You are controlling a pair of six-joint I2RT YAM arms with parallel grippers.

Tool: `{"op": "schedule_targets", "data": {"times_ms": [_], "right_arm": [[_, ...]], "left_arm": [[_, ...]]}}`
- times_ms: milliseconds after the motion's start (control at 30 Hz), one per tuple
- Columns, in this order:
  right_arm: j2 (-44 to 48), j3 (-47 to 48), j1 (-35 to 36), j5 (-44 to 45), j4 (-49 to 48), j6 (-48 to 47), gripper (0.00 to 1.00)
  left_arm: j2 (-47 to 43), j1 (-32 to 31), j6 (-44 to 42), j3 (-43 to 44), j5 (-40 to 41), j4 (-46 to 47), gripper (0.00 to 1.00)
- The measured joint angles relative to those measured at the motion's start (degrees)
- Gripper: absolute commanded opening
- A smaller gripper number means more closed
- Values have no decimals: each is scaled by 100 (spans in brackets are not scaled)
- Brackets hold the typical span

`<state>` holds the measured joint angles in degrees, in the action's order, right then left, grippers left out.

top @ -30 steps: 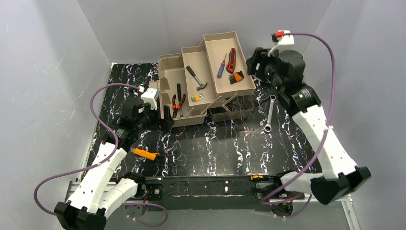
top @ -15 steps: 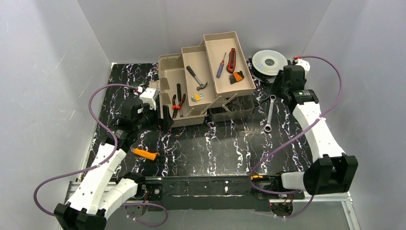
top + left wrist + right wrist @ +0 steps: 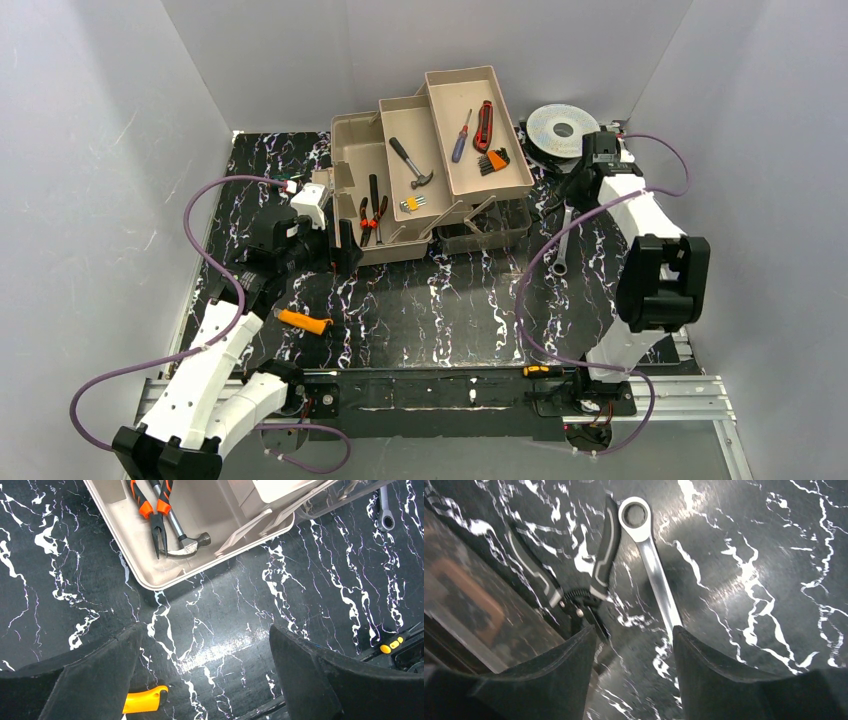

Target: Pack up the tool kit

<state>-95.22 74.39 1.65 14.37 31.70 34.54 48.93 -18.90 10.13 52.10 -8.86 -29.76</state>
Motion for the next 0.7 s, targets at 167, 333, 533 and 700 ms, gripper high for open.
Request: {"op": "schedule_targets", "data": {"times_ms": [167, 333, 533, 700], "right_arm": [[-686, 745, -94, 85, 240, 935, 62], [-1602, 1731, -90, 243, 787, 1598, 61], [-2168, 2114, -22, 328, 1073, 1884, 61], [-2448, 2282, 46, 350, 1233, 2074, 61]], "left_arm": [[0, 2, -2, 0, 4, 0, 99], [-17, 2, -2, 0, 26, -2, 100], [-28, 4, -4, 0, 48, -4, 100], [-37, 7, -7, 0, 96, -7, 100]]}}
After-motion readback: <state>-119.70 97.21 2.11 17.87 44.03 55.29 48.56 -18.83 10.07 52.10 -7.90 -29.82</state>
